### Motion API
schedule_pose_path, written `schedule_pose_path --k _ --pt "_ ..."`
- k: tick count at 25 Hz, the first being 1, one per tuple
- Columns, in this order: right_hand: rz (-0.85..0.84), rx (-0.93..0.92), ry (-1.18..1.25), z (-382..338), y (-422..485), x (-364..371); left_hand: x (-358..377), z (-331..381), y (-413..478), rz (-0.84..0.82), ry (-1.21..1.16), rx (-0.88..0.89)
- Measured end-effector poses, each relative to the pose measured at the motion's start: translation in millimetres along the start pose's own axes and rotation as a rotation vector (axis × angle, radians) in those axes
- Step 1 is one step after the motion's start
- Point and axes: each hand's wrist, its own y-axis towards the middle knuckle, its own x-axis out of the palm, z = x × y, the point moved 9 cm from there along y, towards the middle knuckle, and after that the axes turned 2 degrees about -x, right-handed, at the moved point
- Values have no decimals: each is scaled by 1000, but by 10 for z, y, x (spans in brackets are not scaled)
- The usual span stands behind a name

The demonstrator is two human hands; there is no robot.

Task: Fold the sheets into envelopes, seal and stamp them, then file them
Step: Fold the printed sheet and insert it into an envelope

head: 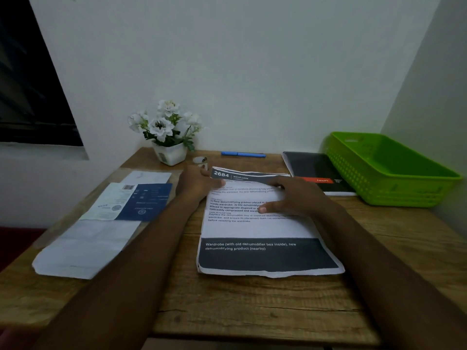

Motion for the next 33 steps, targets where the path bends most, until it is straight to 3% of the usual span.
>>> schedule_pose_path --k 6,10,15,20,26,30,33 --pt "41 -6 30 -6 -26 -17 -76 1 -60 20 -315 -33" --pt "328 64 172 173 -108 -249 -196 50 -134 99 -352 25" --pt "532 252 852 618 -287 -306 -200 193 -280 28 -490 142" --pt "457 325 1077 707 -408 -271 -144 212 -398 -59 -461 183" --pt "343 216 995 657 -758 -279 -110 325 -677 -191 -207 302" --pt "233 117 673 538 -922 -237 -48 150 -888 -364 -13 307" --pt "194 45 555 386 -859 -167 -57 90 -902 -347 19 313"
